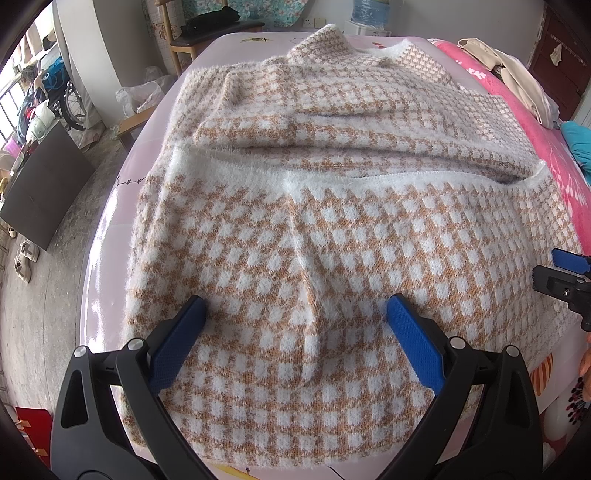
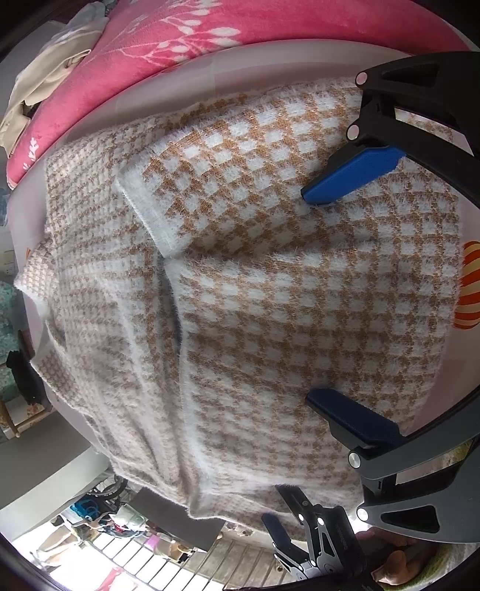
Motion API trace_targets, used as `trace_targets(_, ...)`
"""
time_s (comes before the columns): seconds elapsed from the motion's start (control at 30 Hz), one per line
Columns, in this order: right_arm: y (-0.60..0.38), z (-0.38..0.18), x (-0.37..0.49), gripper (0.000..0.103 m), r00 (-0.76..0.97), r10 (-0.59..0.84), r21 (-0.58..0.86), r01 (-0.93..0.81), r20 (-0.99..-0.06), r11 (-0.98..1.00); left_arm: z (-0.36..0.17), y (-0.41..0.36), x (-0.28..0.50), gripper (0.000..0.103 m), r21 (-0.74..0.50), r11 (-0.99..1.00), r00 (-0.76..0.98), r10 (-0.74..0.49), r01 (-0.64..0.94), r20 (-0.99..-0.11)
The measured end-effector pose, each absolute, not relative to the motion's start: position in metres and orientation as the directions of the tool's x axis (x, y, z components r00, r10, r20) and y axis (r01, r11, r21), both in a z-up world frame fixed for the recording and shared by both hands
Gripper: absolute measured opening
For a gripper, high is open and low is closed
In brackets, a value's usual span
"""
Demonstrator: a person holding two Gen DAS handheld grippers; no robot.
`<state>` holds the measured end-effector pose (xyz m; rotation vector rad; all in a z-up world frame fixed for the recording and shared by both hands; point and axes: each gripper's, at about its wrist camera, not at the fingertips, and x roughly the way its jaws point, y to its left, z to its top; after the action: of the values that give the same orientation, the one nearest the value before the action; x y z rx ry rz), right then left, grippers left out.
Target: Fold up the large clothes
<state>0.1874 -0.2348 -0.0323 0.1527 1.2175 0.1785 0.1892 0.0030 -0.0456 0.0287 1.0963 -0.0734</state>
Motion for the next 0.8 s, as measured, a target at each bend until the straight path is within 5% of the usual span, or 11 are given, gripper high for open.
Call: trace_targets(0.8,-0.2349,-0.0333,0.1881,0.097,0.339,0.208,0.198,-0.064,-0.917,0.978,-0.0454,0.0025,0.1892,0.095,-0.011,0.997,0.453,-0.043,0.072,-0.89)
